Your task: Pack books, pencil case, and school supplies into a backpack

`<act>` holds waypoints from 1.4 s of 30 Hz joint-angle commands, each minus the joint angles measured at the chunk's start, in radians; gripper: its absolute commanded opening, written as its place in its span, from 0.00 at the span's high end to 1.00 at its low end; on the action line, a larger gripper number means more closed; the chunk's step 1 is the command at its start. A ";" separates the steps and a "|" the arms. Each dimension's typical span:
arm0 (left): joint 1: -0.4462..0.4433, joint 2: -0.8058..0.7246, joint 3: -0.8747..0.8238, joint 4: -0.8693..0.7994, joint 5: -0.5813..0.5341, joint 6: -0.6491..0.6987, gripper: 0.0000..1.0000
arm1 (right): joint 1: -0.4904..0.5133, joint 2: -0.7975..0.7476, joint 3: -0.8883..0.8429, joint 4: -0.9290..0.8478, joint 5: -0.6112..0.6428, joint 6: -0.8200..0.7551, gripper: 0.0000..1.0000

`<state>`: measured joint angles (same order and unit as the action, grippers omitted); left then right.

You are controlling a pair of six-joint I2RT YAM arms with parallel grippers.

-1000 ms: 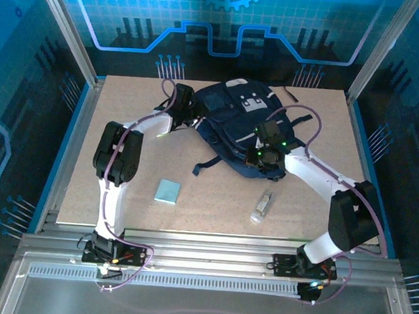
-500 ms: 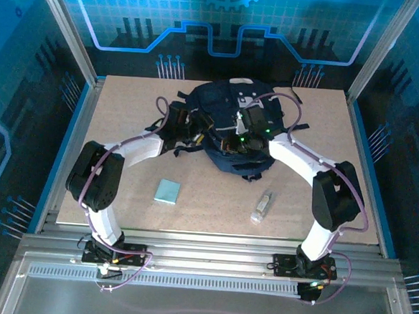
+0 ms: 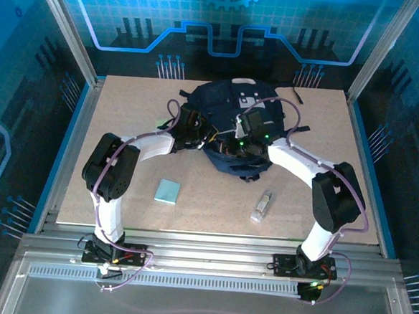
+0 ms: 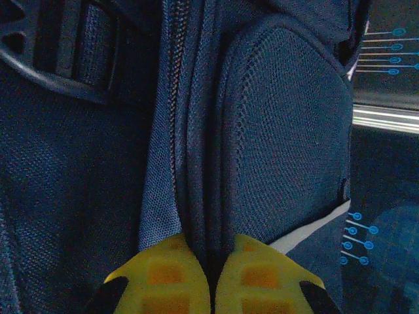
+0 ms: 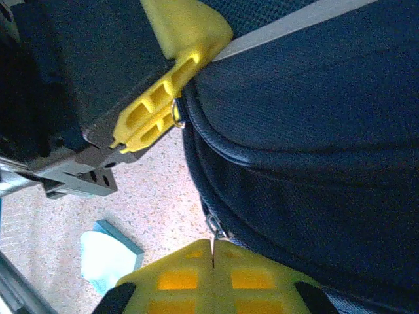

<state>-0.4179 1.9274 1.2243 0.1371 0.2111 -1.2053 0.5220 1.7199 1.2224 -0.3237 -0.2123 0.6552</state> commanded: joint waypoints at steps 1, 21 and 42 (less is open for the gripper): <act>0.013 -0.004 0.009 0.070 -0.006 0.026 1.00 | 0.004 -0.072 -0.027 -0.085 -0.017 -0.050 1.00; 0.070 -0.095 0.005 -0.029 0.087 0.136 1.00 | -0.432 -0.100 -0.103 -0.150 0.236 -0.242 1.00; 0.204 0.011 0.300 -0.414 0.052 0.438 0.48 | -0.254 -0.144 -0.090 -0.134 0.156 -0.292 0.64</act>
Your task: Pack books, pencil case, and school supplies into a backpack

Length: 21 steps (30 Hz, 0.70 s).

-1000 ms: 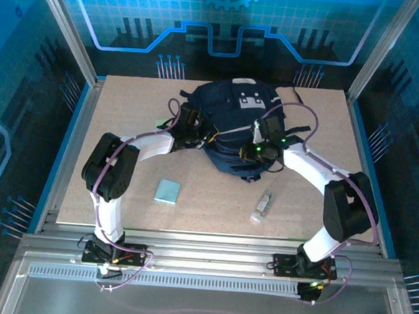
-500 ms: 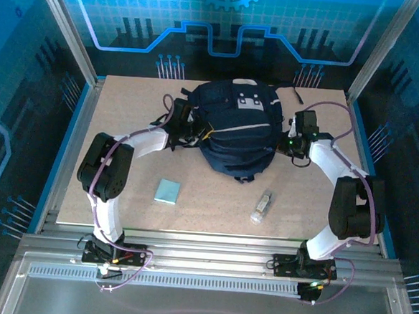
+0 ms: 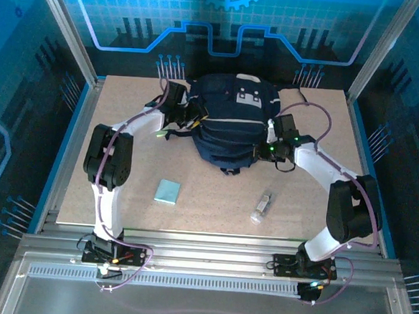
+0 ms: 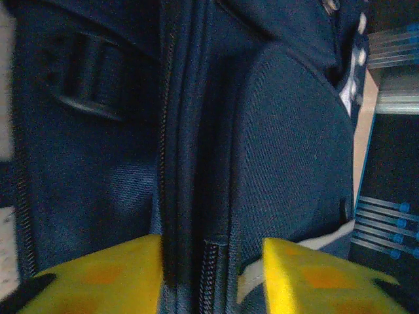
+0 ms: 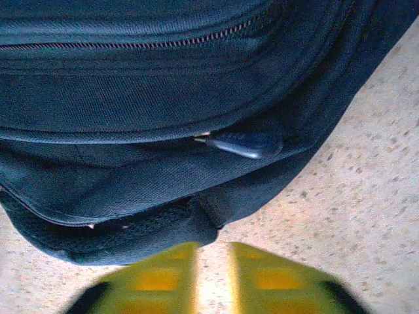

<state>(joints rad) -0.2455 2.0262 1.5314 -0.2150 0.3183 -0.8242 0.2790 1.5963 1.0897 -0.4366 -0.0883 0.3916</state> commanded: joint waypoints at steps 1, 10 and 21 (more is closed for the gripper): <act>0.036 -0.106 -0.026 -0.073 -0.071 0.060 0.45 | -0.020 -0.016 0.054 -0.026 0.027 -0.041 0.58; -0.044 -0.292 -0.279 0.079 -0.071 -0.135 0.34 | -0.108 0.099 0.136 0.054 -0.093 -0.081 0.31; -0.222 -0.248 -0.303 0.238 -0.132 -0.302 0.33 | -0.185 0.329 0.261 0.219 -0.310 0.102 0.41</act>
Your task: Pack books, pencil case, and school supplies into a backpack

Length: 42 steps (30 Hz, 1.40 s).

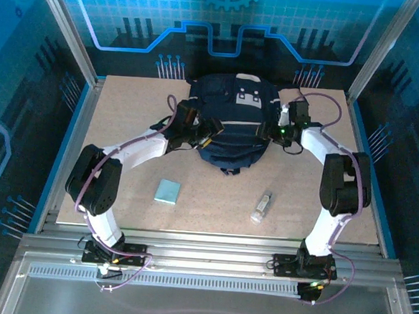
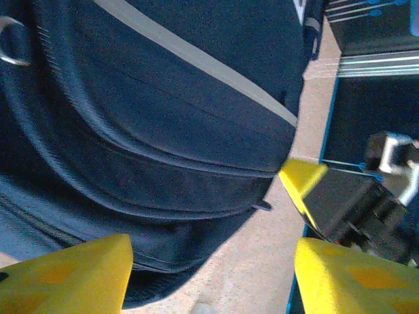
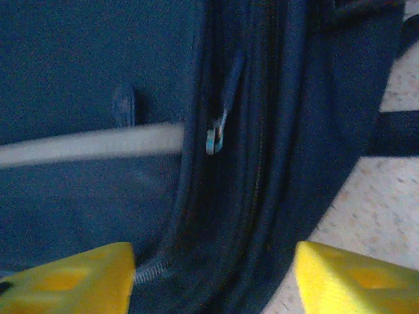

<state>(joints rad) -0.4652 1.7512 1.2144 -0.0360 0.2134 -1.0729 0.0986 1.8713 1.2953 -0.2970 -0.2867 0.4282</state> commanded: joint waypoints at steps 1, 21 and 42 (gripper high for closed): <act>-0.004 0.036 0.024 0.059 -0.025 -0.054 0.33 | -0.003 0.071 0.068 0.090 -0.135 0.077 0.48; -0.045 0.211 0.119 0.074 -0.096 -0.101 0.29 | 0.100 0.101 0.014 0.155 -0.180 0.201 0.41; -0.055 0.153 -0.007 0.110 -0.052 -0.164 0.20 | 0.125 -0.120 0.041 0.168 -0.191 0.467 1.00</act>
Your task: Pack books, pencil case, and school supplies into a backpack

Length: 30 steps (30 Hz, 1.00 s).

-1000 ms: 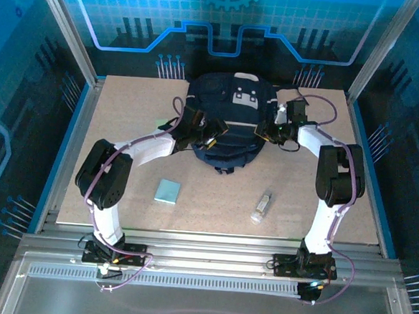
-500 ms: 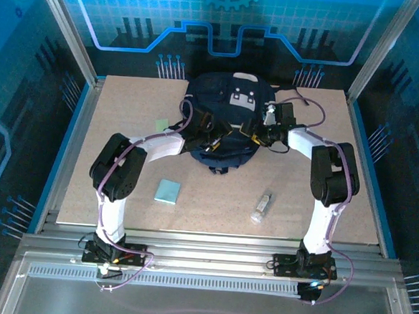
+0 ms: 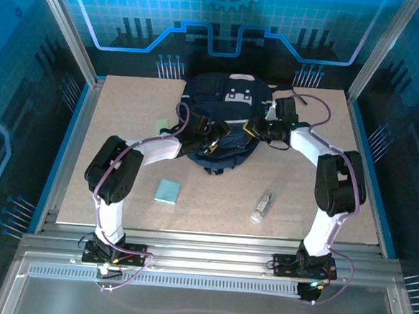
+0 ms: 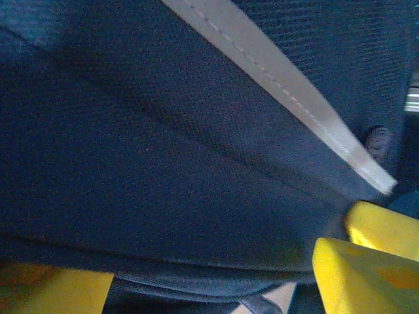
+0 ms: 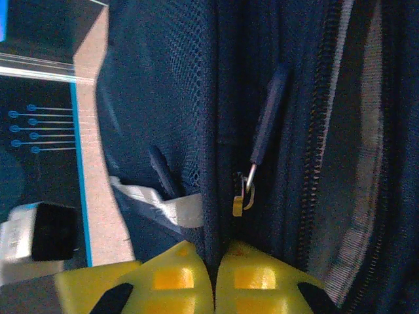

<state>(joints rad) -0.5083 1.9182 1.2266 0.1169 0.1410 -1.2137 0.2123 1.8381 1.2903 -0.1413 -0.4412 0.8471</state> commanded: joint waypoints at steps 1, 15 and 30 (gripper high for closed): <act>-0.012 -0.015 -0.013 -0.045 0.020 -0.021 0.20 | 0.012 -0.095 0.050 0.009 -0.039 0.053 1.00; 0.031 0.066 0.092 -0.040 -0.093 -0.020 0.23 | 0.068 -0.161 -0.072 0.084 -0.099 0.121 1.00; 0.056 0.098 0.153 0.034 -0.074 -0.089 1.00 | 0.062 -0.220 -0.180 0.084 -0.100 0.022 1.00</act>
<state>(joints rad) -0.4709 1.9930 1.3460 0.0612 0.1165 -1.2854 0.2607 1.6737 1.0851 -0.0795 -0.4095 0.9398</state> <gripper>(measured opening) 0.066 0.063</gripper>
